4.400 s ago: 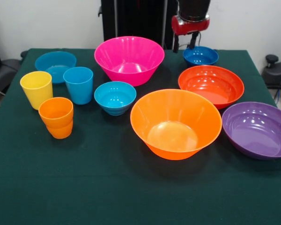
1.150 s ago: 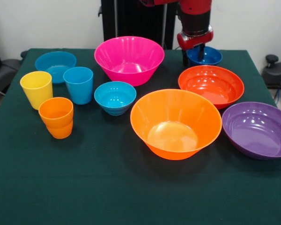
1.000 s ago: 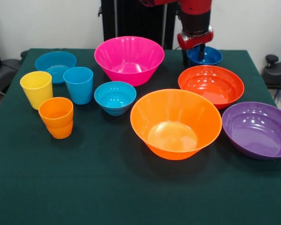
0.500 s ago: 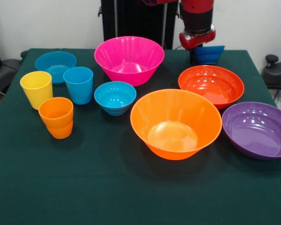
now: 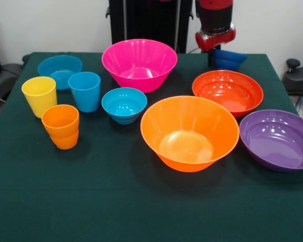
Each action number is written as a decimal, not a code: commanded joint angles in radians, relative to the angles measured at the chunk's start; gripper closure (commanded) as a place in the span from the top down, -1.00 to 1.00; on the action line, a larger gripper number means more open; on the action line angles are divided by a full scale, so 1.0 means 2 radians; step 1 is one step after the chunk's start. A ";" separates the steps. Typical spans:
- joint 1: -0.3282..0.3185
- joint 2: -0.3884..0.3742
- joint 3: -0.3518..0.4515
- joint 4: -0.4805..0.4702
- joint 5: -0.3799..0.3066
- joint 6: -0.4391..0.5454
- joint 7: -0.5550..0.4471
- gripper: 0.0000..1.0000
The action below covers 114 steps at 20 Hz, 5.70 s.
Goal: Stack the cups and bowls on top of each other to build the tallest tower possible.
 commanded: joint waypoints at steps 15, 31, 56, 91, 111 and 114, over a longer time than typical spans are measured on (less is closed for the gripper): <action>-0.060 -0.119 0.108 -0.100 0.092 0.280 0.009 -1.00; -0.092 -0.020 0.121 -0.264 0.013 0.361 -0.094 -1.00; -0.162 0.054 0.194 -0.415 -0.101 0.452 -0.160 -1.00; -0.208 0.070 0.251 -0.406 -0.171 0.469 -0.164 1.00; -0.226 0.008 0.277 -0.372 -0.158 0.511 -0.165 1.00; -0.228 -0.005 0.280 -0.373 -0.159 0.528 -0.172 1.00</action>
